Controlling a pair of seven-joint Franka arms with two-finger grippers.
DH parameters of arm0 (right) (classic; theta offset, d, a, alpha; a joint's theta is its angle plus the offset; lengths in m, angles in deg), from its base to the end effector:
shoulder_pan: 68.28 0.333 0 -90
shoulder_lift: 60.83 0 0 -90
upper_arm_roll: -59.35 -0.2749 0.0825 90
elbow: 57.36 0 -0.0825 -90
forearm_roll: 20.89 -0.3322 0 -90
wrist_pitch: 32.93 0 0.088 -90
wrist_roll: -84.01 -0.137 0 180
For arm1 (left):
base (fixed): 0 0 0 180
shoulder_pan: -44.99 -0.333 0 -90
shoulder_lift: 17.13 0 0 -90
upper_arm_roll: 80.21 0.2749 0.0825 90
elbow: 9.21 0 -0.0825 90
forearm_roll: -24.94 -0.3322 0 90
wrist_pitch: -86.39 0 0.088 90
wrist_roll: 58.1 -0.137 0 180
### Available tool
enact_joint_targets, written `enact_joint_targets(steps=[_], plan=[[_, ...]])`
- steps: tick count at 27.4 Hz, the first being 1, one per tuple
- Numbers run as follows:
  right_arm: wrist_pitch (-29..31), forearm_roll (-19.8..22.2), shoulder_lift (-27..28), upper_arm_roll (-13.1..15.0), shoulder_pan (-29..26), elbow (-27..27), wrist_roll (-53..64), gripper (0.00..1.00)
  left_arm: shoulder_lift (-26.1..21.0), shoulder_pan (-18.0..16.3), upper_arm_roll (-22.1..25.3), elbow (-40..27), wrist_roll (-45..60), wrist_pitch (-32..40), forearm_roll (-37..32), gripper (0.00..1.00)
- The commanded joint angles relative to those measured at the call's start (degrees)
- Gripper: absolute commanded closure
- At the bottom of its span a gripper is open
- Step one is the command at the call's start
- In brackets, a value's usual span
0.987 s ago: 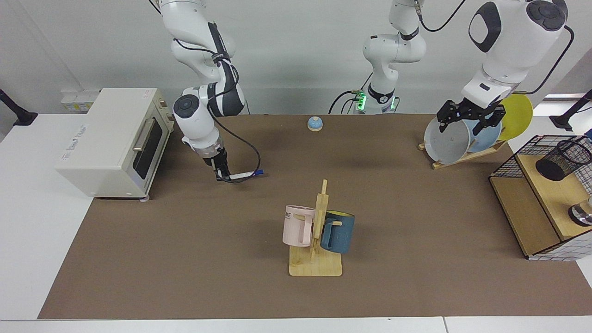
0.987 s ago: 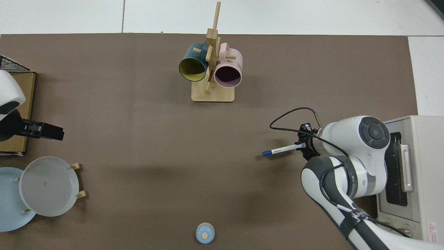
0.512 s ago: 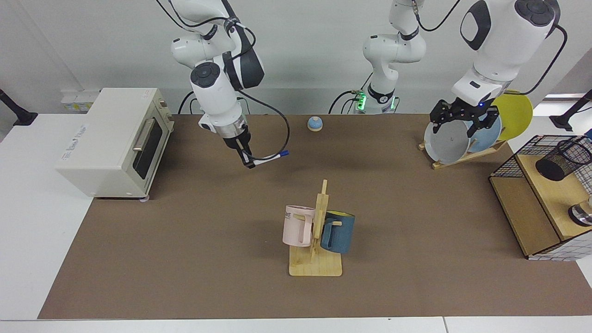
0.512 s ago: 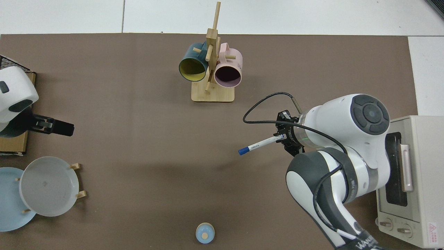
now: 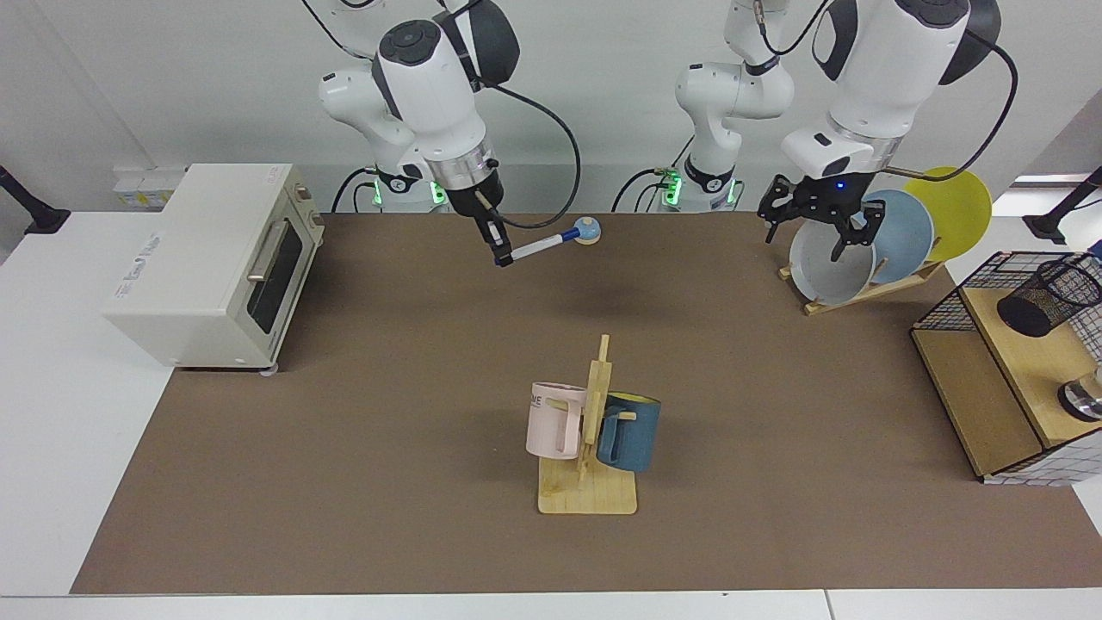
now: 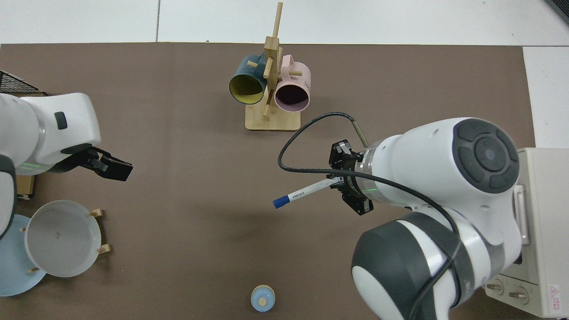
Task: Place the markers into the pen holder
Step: 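Lift the marker with the right gripper while the left gripper reaches in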
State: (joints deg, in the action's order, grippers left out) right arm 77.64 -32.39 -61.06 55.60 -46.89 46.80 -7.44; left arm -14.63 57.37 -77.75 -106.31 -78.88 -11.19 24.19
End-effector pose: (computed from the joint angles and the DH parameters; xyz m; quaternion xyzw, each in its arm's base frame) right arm 0.4692 0.2417 0.4843 -0.8153 0.5681 0.0510 0.0992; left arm 0.4960 -0.0847 0.5346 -0.9638 0.2653 -0.0253 0.0080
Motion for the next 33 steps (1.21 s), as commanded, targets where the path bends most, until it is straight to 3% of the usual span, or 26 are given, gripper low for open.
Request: enact_joint_targets(steps=[1,8,21,33], plan=[[-2.39,2.71,0.76,-0.03,2.42,-1.76,-5.49,1.0,0.93,0.89,-0.7,-0.29,-9.44,-0.41,2.59,0.0],[-3.79,2.54,2.17,-0.2,4.09,-5.98,-10.5,1.0,1.28,0.89,-1.4,-0.29,-20.69,0.47,7.16,0.0],[-2.47,1.83,2.52,-0.29,6.2,-6.86,-17.01,1.0,2.68,0.98,-5.36,-0.9,-36.79,2.66,13.22,0.0],[-1.42,-1.24,2.69,-0.47,6.2,-6.78,-17.36,1.0,5.5,6.07,-6.77,-5.91,-41.27,1.0,17.62,0.0]])
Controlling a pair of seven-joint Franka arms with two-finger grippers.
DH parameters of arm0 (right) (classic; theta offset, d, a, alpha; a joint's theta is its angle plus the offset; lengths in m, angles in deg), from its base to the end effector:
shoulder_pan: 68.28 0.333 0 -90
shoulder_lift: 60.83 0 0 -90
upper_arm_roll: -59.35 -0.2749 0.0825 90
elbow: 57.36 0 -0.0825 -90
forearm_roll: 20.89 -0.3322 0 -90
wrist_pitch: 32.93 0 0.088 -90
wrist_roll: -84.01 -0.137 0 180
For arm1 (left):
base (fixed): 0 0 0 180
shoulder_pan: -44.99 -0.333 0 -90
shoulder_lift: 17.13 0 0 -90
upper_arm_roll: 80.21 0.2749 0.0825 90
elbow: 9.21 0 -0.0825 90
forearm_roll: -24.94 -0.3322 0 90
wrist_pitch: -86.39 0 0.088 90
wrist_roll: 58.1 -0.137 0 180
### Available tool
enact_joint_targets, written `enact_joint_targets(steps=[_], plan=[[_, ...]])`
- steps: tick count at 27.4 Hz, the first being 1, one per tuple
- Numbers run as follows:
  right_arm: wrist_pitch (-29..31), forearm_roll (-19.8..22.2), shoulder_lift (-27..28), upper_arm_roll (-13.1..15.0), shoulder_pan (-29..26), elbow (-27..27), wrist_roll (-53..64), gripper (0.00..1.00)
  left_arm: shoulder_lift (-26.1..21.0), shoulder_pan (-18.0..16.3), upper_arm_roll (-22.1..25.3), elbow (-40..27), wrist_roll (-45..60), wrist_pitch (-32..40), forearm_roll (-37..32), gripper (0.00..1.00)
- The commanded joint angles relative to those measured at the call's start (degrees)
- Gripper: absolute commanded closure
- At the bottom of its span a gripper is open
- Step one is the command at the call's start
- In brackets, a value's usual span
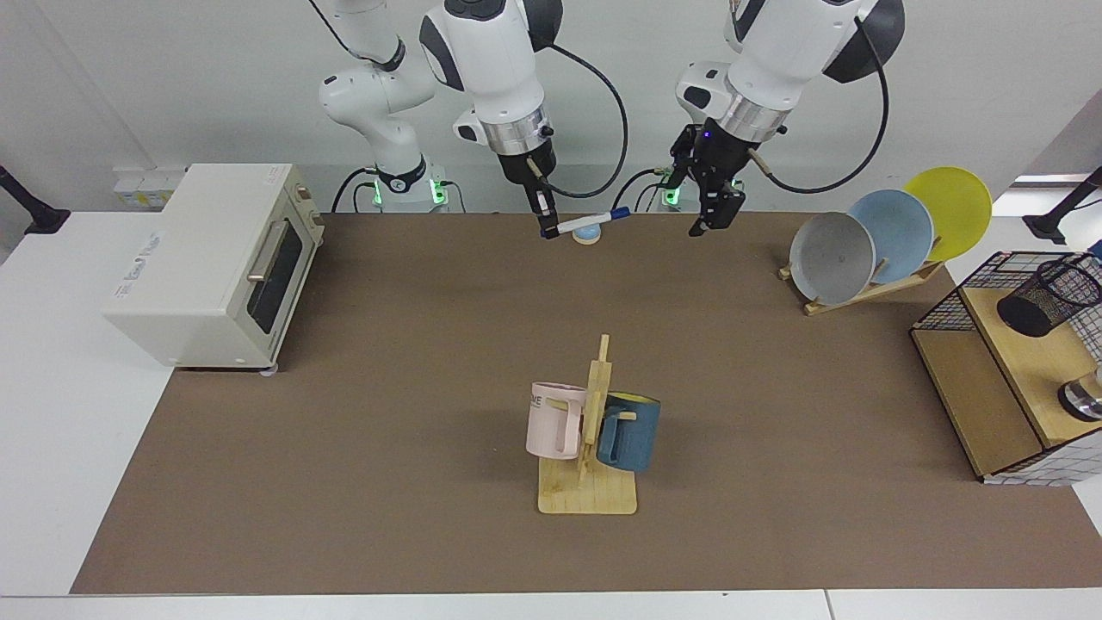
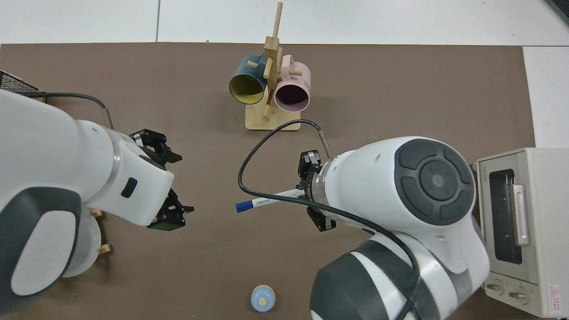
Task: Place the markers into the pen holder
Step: 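Grasp the marker's capped end with the left gripper beside the right gripper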
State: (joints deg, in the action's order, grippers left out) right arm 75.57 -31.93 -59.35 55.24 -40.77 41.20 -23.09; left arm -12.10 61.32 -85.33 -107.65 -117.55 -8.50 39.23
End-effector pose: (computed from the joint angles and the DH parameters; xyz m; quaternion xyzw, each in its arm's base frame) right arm 0.4486 0.2987 0.5084 -0.7704 0.6263 0.0622 0.1019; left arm 0.4405 -0.2089 0.5455 0.7613 -0.6370 0.0511 0.1095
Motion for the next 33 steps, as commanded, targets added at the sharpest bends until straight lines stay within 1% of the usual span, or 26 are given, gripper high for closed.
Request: enact_joint_targets(steps=[1,5,10,19,21,22,27,28,30,31,33], plan=[[0.83,-2.05,0.99,-0.1,0.09,-1.18,-1.89,1.0,3.14,2.48,0.81,-4.92,-2.6,-2.3,3.19,0.0],[1.89,-2.84,0.99,-0.1,0.09,-1.18,-3.03,1.0,3.05,3.98,0.81,-5.36,-1.9,-3.45,4.68,0.0],[2.59,-3.2,0.99,-0.1,0.09,-1.18,-3.21,1.0,3.49,5.91,0.73,-8.0,-1.64,-6.26,5.74,0.0],[3.29,-3.2,1.07,-0.1,0.09,-1.09,-3.56,1.0,3.4,6.0,-1.47,-9.32,0.21,-8.2,5.92,0.01],[3.29,-3.2,1.07,-0.1,0.09,-1.09,-3.56,1.0,3.49,6.0,-1.56,-9.58,0.3,-8.55,5.92,0.07],[3.29,-3.2,1.07,-0.1,0.09,-1.09,-3.56,1.0,3.49,5.92,-1.47,-9.75,0.39,-8.55,5.92,0.13],[3.38,-3.2,1.07,-0.1,0.0,-1.09,-3.38,1.0,3.49,5.91,-1.47,-10.11,2.58,-8.64,5.83,0.53],[3.29,-3.11,1.07,-0.1,0.0,-1.0,-3.38,1.0,3.49,5.91,-1.56,-10.11,2.58,-8.64,5.83,0.59],[3.29,-3.02,0.99,-0.1,0.0,-0.74,-3.38,1.0,3.49,5.91,-1.56,-10.02,2.58,-9.16,5.83,0.65],[3.29,-3.02,1.07,-0.1,0.0,-0.56,-3.47,1.0,3.49,5.91,-1.47,-10.02,2.58,-9.43,5.83,0.69],[3.29,-3.02,1.07,-0.1,0.0,-0.47,-3.47,1.0,3.4,5.83,-1.47,-10.02,2.76,-9.69,5.75,0.83]])
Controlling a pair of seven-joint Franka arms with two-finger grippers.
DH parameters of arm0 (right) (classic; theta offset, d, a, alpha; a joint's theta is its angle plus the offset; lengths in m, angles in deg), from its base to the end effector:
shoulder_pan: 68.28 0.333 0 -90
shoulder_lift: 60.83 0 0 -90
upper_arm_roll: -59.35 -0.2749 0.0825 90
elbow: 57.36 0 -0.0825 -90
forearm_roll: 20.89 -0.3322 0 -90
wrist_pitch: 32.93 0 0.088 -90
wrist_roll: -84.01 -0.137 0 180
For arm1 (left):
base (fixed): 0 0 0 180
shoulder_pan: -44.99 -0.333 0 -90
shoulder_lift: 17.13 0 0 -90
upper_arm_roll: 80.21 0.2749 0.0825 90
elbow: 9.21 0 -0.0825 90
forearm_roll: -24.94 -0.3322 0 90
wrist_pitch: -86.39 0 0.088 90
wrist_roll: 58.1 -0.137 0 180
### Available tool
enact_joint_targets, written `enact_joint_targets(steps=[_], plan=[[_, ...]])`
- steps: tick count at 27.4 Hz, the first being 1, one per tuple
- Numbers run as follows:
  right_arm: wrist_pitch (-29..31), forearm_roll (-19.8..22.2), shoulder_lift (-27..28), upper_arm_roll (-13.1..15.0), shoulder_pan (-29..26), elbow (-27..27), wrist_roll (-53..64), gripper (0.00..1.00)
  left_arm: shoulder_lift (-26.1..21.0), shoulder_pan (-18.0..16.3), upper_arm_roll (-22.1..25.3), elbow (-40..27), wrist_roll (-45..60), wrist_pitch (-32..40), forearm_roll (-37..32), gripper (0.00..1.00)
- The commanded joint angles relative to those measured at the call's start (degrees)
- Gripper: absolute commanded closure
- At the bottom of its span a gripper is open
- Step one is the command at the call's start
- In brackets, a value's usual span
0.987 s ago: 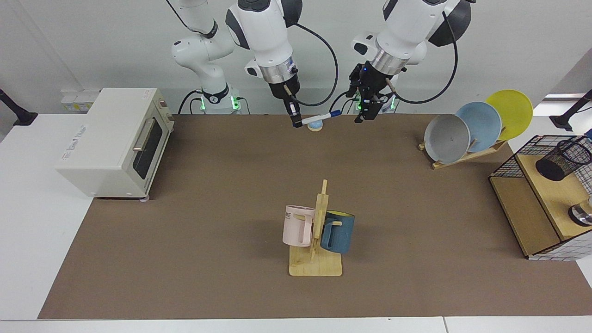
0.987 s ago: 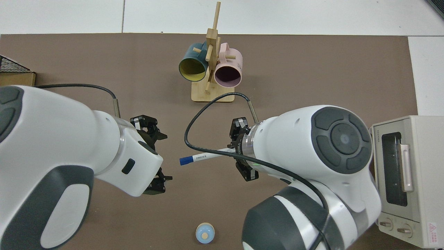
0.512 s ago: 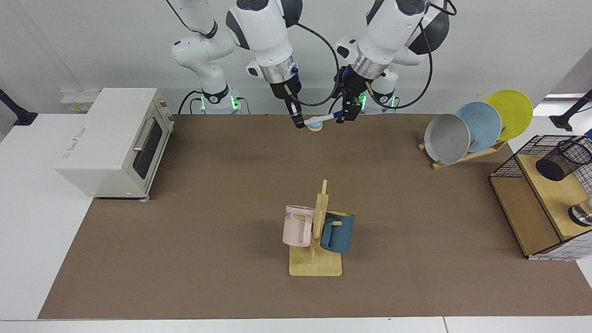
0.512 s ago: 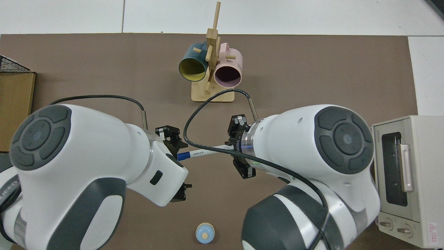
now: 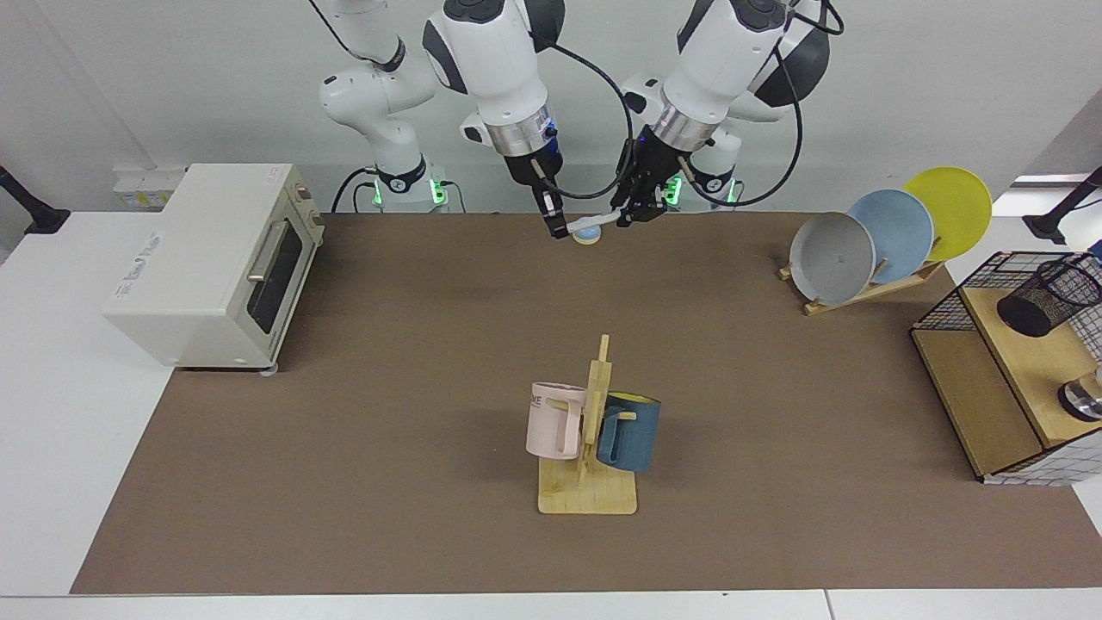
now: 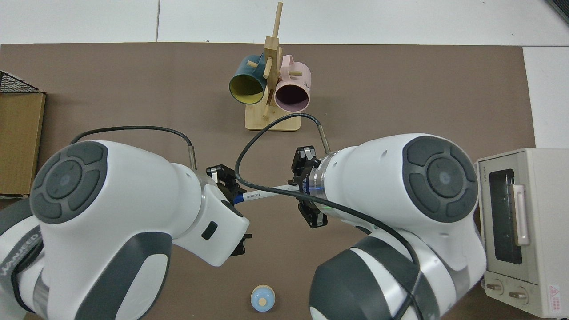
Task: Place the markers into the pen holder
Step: 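Grasp the marker's capped end with the left gripper beside the right gripper, then open the right gripper and withdraw while the left gripper pulls the marker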
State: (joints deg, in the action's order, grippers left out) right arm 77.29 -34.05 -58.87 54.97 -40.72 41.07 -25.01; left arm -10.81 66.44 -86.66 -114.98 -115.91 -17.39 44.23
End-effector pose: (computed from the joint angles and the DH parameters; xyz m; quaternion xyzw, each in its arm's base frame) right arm 0.4501 0.3064 0.5088 -0.7551 0.6403 0.0769 0.1176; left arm 0.4168 -0.2648 0.5176 0.7460 -0.6459 0.0767 0.1431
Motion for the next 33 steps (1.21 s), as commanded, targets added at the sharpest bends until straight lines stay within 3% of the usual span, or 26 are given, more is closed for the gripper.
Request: enact_joint_targets(steps=[1,2,10,11,12,13,25,33], plan=[[1.57,-0.9,0.6,0.17,-0.05,-0.34,-1.55,1.0,2.11,0.79,-0.14,-2.69,1.12,-0.9,0.75,0.91],[1.57,-0.9,0.6,0.17,-0.05,-0.34,-1.55,1.0,2.11,0.79,-0.14,-2.69,1.12,-0.98,0.67,1.0],[1.48,-0.9,0.6,0.17,-0.05,-0.34,-1.55,1.0,2.2,0.79,-0.14,-2.69,1.12,-0.99,-0.13,1.0],[1.48,-0.9,0.6,0.17,-0.05,-0.34,-1.47,0.83,2.11,0.79,-0.14,-2.69,1.12,-0.99,-0.13,1.0],[1.57,-0.9,0.6,0.17,-0.05,-0.34,-1.12,0.33,2.2,0.79,-0.14,-2.69,1.12,-0.99,-0.13,1.0],[1.49,-0.82,0.6,0.17,-0.05,-0.34,-1.03,0.0,2.2,0.79,-0.14,-2.78,1.12,-0.9,-0.13,1.0],[1.05,-0.99,-0.37,0.61,-0.93,-0.61,6.52,0.0,2.2,0.0,-0.06,-2.87,0.95,0.25,-2.67,1.0],[-7.03,-1.08,-2.56,1.22,-4.35,-0.69,29.88,0.0,2.2,-1.14,0.65,-2.87,0.86,1.21,-5.31,1.0]])
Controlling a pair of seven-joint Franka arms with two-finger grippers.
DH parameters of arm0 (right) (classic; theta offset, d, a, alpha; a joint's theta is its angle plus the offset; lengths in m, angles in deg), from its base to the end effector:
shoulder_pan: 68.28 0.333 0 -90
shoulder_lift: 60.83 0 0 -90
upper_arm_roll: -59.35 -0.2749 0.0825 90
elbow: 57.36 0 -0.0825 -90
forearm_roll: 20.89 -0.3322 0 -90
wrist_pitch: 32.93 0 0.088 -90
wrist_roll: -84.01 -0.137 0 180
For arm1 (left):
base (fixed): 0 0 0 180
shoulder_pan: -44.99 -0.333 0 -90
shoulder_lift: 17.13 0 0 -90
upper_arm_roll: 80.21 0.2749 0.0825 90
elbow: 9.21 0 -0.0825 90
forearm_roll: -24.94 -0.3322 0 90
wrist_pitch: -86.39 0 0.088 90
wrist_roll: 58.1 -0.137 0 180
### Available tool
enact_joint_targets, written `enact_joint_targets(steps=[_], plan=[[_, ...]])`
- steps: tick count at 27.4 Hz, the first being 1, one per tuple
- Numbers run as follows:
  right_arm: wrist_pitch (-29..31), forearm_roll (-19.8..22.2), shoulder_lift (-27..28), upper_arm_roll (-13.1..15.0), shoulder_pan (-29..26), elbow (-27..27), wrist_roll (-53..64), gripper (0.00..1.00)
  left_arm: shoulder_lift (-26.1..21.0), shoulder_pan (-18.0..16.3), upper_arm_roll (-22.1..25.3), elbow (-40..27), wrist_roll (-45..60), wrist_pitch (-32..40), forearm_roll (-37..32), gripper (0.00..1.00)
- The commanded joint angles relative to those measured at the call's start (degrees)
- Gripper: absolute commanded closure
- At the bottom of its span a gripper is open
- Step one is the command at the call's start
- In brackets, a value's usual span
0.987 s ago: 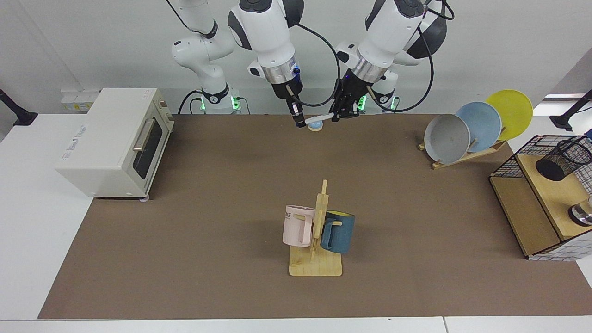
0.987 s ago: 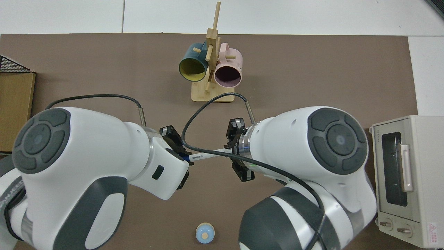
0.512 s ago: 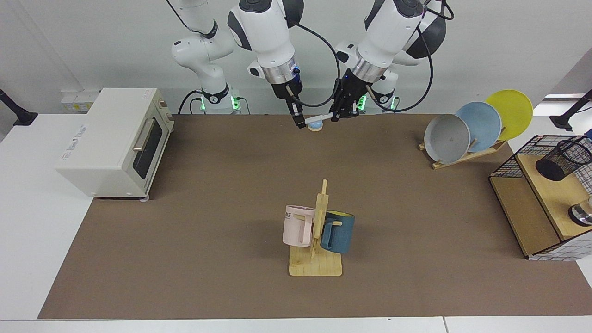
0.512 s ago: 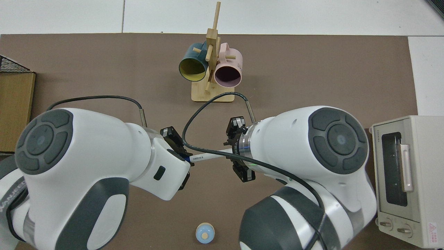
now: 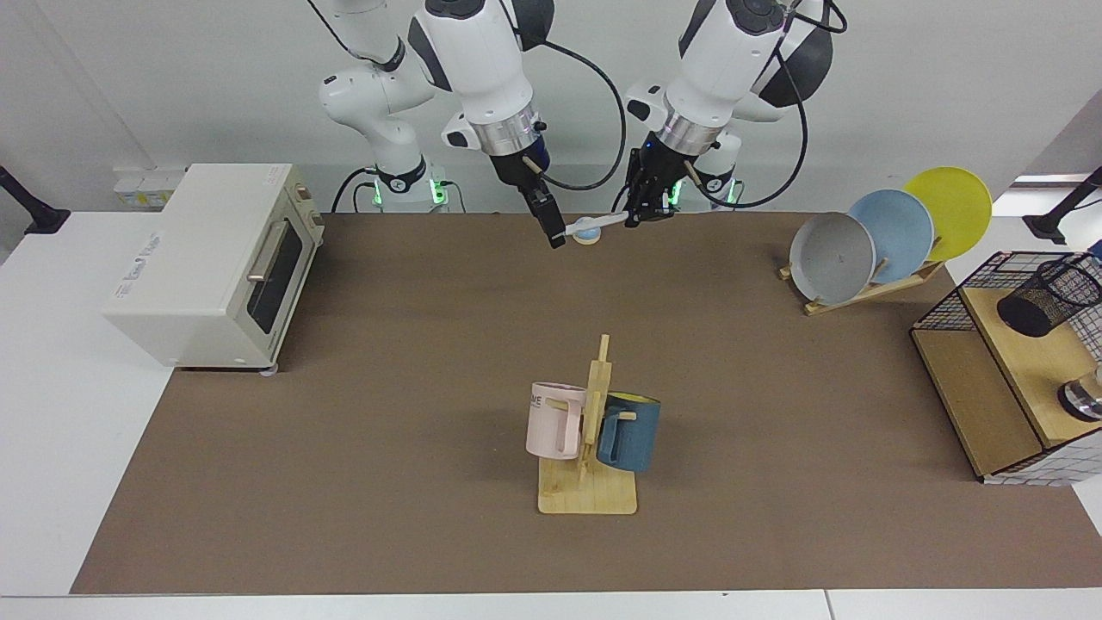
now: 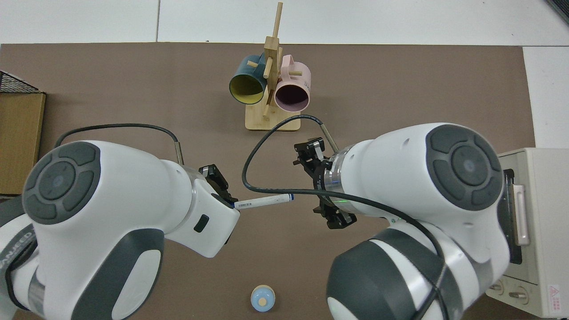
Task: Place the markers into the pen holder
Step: 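Open the right gripper and withdraw while the left gripper pulls the marker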
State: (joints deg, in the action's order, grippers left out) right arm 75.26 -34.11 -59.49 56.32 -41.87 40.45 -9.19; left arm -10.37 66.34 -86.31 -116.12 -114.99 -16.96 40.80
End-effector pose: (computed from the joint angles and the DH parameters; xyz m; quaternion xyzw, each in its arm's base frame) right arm 0.4578 0.2851 0.5158 -0.8264 0.5461 0.0611 0.1227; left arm 0.4175 -0.2538 0.5100 0.7534 -0.6442 0.0594 0.1176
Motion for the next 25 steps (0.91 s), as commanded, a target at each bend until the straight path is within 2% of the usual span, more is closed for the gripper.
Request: enact_joint_targets(steps=[1,7,12,18,22,25], plan=[[-6.05,-1.02,-2.47,-0.13,-4.25,-0.08,17.32,0.0,1.76,-1.22,0.39,-1.72,-0.15,0.87,-1.89,1.0],[-14.93,1.0,-5.11,0.04,-10.76,0.01,44.55,0.0,1.67,-2.63,0.3,-1.72,-0.16,1.66,-3.56,1.0],[-18.71,5.91,-6.08,-0.13,-15.42,0.01,60.04,0.0,1.67,-4.03,0.3,-1.64,-0.15,1.75,-5.14,1.0],[-19.86,15.4,-6.26,-0.13,-17.09,0.18,73.49,0.0,1.59,-5.52,0.39,-1.64,-0.15,2.36,-8.39,1.0],[-18.99,17.96,-6.26,-0.22,-19.29,0.27,79.65,0.0,1.59,-7.37,0.39,-1.63,-0.77,3.15,-11.46,1.0],[-17.76,18.14,-6.26,-0.4,-21.05,0.88,81.51,0.0,1.59,-7.72,0.39,-1.55,-0.77,4.3,-14.8,1.0]])
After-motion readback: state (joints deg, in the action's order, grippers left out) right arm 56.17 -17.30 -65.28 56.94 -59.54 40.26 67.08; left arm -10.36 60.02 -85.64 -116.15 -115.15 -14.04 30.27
